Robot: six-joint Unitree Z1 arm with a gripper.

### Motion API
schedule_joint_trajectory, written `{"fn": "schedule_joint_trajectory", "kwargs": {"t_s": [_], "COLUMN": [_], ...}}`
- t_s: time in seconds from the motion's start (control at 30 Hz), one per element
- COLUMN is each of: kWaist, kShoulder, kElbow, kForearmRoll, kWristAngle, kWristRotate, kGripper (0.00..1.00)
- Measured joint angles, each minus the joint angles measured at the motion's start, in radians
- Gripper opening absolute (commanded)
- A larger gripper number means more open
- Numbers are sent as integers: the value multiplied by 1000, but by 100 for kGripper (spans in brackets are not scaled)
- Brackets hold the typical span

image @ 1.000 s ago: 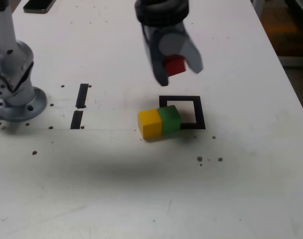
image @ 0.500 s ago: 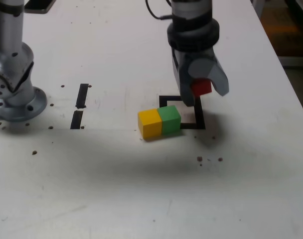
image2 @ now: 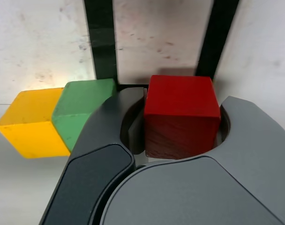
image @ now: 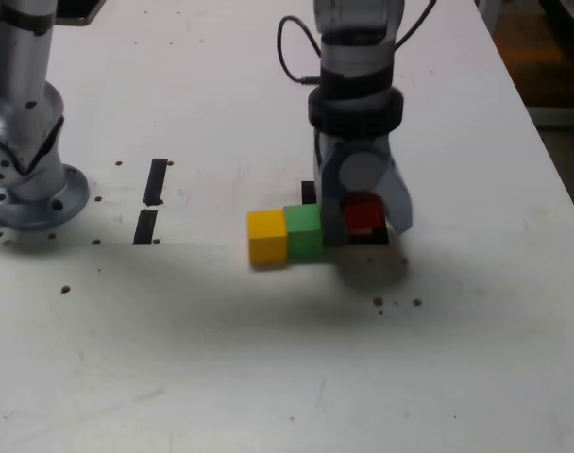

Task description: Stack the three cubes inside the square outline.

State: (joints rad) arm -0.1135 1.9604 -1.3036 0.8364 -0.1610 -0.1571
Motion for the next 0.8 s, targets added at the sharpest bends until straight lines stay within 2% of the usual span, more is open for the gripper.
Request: {"fn": "schedule_joint_trajectory", "kwargs": {"t_s": [0.3, 0.47, 0.6, 0.73, 0.8], "kWaist": [0, 0, 0, 0, 0], "kShoulder": [-46, -65, -78, -79, -79], "kElbow": [94, 112, 85, 30, 15], "kForearmRoll": [-1, -1, 6, 29, 36], "kWristAngle": [-55, -57, -3, 78, 98], "kWristRotate": [6, 6, 6, 17, 31], "kGripper": [6, 6, 7, 8, 8]}}
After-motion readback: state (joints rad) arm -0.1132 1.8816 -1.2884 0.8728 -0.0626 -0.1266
